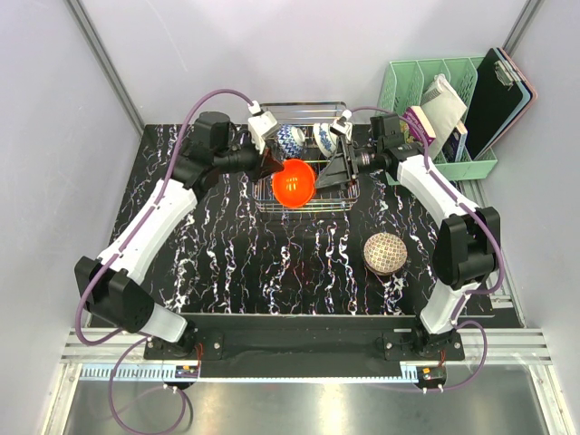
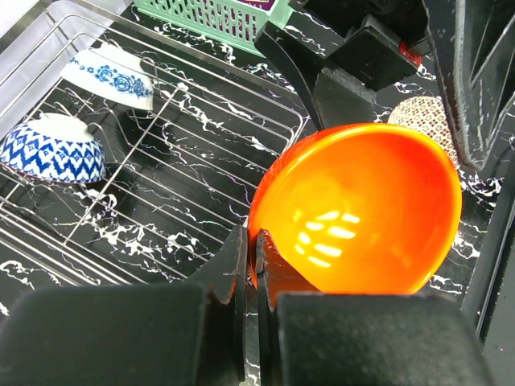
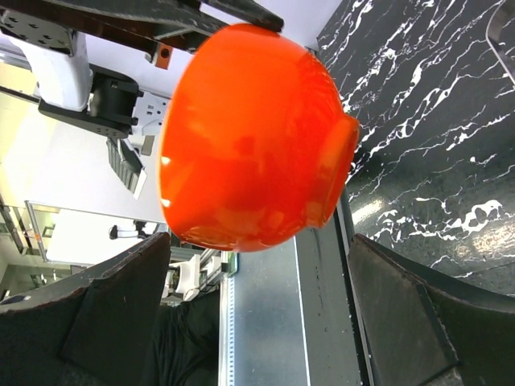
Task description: Load the bowls into the dish rack
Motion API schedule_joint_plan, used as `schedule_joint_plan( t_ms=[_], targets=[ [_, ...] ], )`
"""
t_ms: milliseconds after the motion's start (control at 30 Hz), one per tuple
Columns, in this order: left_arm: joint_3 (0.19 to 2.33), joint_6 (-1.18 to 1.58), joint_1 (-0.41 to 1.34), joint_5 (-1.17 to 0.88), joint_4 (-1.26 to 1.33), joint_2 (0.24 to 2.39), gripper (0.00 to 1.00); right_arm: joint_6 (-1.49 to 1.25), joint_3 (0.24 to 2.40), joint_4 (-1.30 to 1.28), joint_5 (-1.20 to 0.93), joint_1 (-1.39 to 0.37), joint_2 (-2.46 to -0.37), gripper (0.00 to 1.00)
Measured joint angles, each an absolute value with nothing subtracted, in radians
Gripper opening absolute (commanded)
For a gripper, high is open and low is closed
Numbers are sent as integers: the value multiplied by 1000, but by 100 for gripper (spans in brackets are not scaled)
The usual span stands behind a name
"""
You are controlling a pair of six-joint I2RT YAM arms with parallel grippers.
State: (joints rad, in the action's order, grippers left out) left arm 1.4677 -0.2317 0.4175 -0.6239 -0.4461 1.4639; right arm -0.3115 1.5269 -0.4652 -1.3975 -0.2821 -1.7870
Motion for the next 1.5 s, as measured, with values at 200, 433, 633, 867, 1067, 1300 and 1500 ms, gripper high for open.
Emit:
schedule_joint_plan(
  t_ms=[200,433,633,867,1067,1300,1500],
  targets=[
    [1463,-231,424,-624,-445,1464,0,-353,1531,-432,-1428,-282,-1787,100],
    [1462,-229,434,-622,-441,1464,0,-381,1546,-414,-1445,-282,-1788,100],
    [1462,-228,442,-619,-431,1464,0,-405,1567,-396,-1456,-284,-1799,100],
    [1462,-228,443,-611,-427,1464,0,-419,1567,-386,-1458,-292,-1800,100],
    [1462,-216,451,-580,-424,1464,0,-432,1567,-374,-1434,-300,-1803,98],
    [1461,-209,461,-545,-420,1464,0,-518,1548,-266,-1411,-306,-1818,89],
    [1461,-208,461,-535,-408,1464,0,-556,1547,-226,-1399,-307,-1831,65]
  ],
)
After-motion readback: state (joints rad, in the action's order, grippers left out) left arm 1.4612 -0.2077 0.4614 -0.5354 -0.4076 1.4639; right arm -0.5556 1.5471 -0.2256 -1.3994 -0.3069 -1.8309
